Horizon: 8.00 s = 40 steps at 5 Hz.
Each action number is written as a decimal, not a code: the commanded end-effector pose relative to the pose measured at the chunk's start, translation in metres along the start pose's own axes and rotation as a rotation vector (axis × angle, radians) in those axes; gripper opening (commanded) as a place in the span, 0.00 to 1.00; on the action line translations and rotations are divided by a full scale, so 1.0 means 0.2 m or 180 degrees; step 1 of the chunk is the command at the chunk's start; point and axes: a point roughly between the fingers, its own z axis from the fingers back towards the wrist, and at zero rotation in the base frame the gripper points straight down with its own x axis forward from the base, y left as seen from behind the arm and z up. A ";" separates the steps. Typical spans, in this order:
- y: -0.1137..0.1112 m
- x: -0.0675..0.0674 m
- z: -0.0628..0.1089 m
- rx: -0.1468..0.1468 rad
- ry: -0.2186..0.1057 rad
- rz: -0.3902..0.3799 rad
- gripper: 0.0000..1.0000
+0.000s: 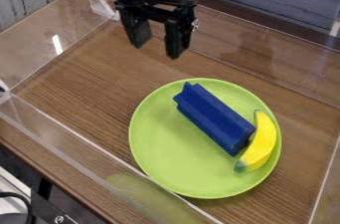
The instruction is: Put the blue object in the green plate
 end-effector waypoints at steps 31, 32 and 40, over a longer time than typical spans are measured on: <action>-0.36 0.19 -0.34 0.0104 -0.0552 0.2729 0.00; -0.34 0.18 -0.34 0.0078 -0.0557 0.2796 0.00; -0.33 0.15 -0.38 -0.0025 -0.0530 0.2277 0.00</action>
